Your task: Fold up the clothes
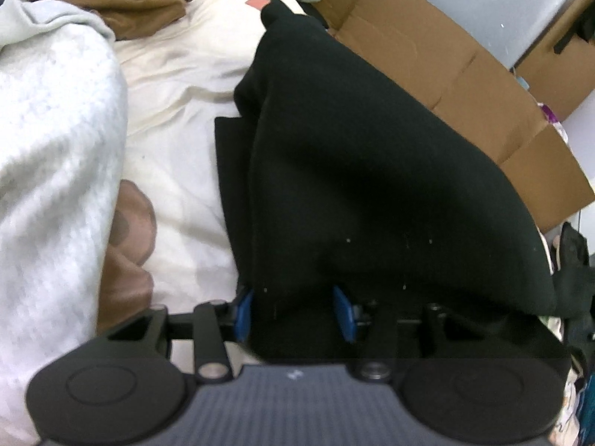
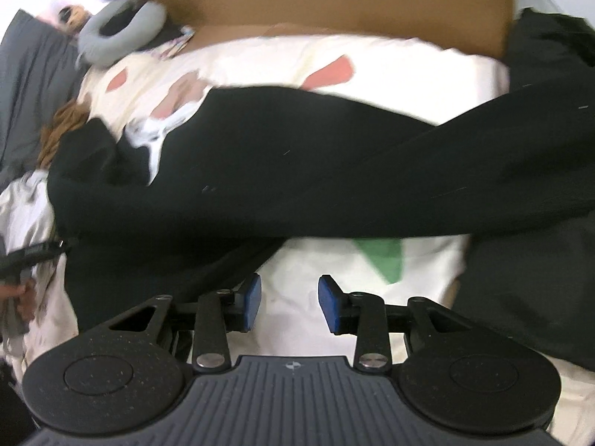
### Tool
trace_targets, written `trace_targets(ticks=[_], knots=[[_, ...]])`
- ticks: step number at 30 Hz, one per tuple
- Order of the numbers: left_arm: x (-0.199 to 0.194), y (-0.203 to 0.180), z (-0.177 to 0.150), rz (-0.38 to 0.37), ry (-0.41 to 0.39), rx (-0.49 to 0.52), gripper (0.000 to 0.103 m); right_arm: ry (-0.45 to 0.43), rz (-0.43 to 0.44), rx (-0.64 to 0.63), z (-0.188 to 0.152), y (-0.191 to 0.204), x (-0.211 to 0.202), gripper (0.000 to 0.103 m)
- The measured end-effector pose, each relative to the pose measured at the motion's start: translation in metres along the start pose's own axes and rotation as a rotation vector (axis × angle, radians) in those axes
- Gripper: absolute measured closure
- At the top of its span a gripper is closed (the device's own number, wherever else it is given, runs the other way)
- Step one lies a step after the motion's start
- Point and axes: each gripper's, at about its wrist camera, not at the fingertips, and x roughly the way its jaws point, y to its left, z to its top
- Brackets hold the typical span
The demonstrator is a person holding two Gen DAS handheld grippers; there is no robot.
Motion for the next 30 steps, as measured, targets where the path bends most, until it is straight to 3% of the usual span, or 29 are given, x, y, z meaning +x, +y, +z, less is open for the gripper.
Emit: trace_targets(ticks=[10,15,23,24,25,27,29,30], knots=[[0.014,-0.019,0.011,-0.027,-0.012,0.064,0.050,0.135,0.168,-0.116,-0.021,0.039,0.029,0.051],[0.023,-0.033,0.017,-0.039,-0.006,0.115,0.050,0.201,0.235,-0.178,-0.033,0.057,0.040,0.039],[0.031,-0.046,0.028,-0.056,-0.002,0.138,0.051,0.272,0.305,-0.235,-0.049,0.084,0.063,0.038],[0.029,-0.049,0.030,-0.061,-0.004,0.145,0.056,0.269,0.314,-0.248,-0.051,0.088,0.065,0.038],[0.028,-0.052,0.032,-0.066,-0.005,0.151,0.066,0.266,0.320,-0.264,-0.054,0.092,0.066,0.039],[0.025,-0.059,0.036,-0.074,-0.008,0.164,0.076,0.266,0.321,-0.313,-0.057,0.099,0.068,0.060],[0.018,-0.068,0.040,-0.066,-0.014,0.184,0.079,0.245,0.321,-0.317,-0.054,0.097,0.062,0.092],[0.014,-0.072,0.042,-0.060,-0.017,0.197,0.081,0.226,0.321,-0.305,-0.051,0.094,0.057,0.095]])
